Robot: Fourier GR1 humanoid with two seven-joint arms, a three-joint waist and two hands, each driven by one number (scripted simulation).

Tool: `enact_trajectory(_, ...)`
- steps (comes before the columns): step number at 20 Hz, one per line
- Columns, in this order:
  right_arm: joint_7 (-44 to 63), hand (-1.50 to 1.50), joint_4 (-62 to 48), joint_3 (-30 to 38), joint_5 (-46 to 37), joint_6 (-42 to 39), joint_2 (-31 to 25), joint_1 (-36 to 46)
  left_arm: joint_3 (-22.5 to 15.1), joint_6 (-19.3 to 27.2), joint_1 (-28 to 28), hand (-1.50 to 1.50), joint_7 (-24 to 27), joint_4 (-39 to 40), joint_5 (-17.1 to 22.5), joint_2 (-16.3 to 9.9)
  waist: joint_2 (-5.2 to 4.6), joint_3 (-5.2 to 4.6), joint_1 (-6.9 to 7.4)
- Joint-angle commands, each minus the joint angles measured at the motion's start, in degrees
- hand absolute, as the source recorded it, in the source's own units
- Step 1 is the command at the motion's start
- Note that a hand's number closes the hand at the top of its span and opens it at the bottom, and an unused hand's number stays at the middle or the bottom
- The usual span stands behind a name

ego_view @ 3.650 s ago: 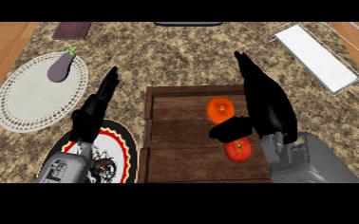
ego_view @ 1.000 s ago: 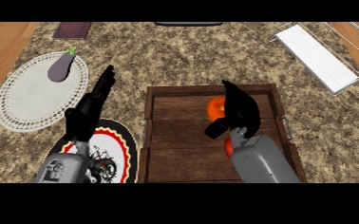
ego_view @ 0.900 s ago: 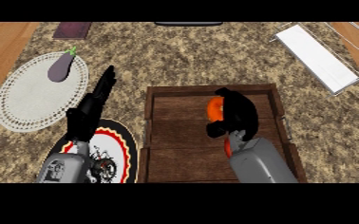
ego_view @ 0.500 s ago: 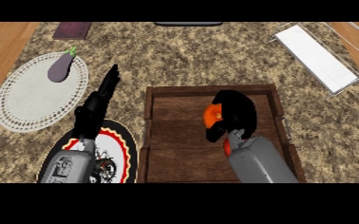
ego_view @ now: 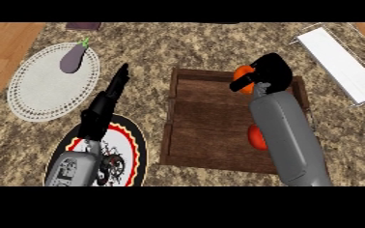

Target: Pick the squash from the tray and place it in the tiered shelf

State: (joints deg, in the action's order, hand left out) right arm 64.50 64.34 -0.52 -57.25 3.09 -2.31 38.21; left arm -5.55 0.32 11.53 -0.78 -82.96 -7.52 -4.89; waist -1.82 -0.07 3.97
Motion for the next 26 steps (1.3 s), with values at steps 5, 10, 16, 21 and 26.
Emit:
enact_trajectory(5,10.10,1.50,-7.94,10.79,-9.72,17.14,-2.05,14.18,-0.50,-1.04,1.61,0.00,0.16,0.90,0.13,0.10,-0.76,-0.01,2.37)
enact_trajectory(10,10.30,1.50,-12.21,12.62,-19.03,24.83,-2.07,19.83,-2.30,-0.17,2.55,0.00,-0.85,1.28,-0.84,2.16,-0.69,-0.05,2.59)
enact_trajectory(16,15.24,1.50,-17.13,16.10,-29.73,26.16,-3.19,28.08,-1.49,-0.87,2.07,0.00,-0.68,1.59,-0.47,1.06,-0.20,-0.16,2.54)
enact_trajectory(21,19.15,1.50,-21.75,18.18,-39.40,21.65,-6.19,34.31,-1.56,0.07,2.28,0.00,-1.48,1.26,-0.78,1.81,0.23,-0.19,1.90)
enact_trajectory(26,20.65,1.50,-24.37,20.20,-48.21,20.98,-8.06,38.02,-0.72,-0.92,1.40,0.00,0.32,2.65,-0.48,0.47,0.02,-0.23,1.33)
